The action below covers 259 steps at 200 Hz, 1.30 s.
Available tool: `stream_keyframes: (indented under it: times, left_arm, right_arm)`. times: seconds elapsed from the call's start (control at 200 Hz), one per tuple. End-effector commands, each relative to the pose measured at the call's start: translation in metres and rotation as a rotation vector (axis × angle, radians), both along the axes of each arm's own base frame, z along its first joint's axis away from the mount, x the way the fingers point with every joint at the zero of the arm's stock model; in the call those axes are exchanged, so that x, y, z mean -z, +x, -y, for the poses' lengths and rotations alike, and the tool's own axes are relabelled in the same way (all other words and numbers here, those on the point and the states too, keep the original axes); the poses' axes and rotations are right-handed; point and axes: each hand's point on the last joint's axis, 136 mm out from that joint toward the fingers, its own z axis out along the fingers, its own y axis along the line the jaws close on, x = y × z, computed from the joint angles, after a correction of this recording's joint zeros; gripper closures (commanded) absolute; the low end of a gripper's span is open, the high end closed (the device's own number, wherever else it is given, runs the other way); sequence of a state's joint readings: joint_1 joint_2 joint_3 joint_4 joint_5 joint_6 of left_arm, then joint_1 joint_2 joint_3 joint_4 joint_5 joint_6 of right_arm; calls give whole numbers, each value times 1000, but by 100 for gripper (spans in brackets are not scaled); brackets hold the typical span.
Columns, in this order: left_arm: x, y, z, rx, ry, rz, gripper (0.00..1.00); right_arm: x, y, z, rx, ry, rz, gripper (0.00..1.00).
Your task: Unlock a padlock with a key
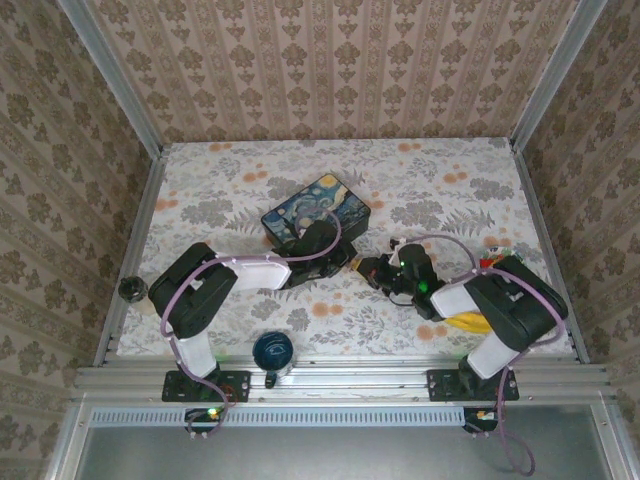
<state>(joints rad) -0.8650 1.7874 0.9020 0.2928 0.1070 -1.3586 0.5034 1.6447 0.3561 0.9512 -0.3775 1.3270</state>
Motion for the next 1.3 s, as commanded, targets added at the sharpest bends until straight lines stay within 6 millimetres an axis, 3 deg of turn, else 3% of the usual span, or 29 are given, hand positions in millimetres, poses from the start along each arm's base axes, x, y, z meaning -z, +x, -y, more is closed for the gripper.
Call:
stream_keyframes:
  times: [0.0,0.14,0.49,0.795,0.905,1.01,1.15,1.29]
  left_arm:
    - [6,-37,22,99,-98,-155,100]
    - [4,-37,23,101,-102,-151,100]
    - [-8,-31,26,103,-171,-77,100]
    - [-7,-28,21,90,-154,-44,81]
    - [-3,-29,20,87,-150,-54,84]
    - [-2,-30,20,90,-147,-57,99]
    - [-3,-29,18,93,-146,-51,100]
    - [-8,-29,17,94,-150,-41,100]
  right_arm:
    - [3,7,-1,96,161,-85,100]
    - [11,12,-7,123,247,-143,100]
    - [-15,27,-10,164,312,-107,100]
    - [-20,29,-14,146,323,-100,100]
    - [-25,32,-18,130,329,-85,100]
    - [-28,35,-21,119,326,-68,100]
    - [-27,36,-22,103,298,-43,77]
    - [-16,32,-20,89,227,-49,63]
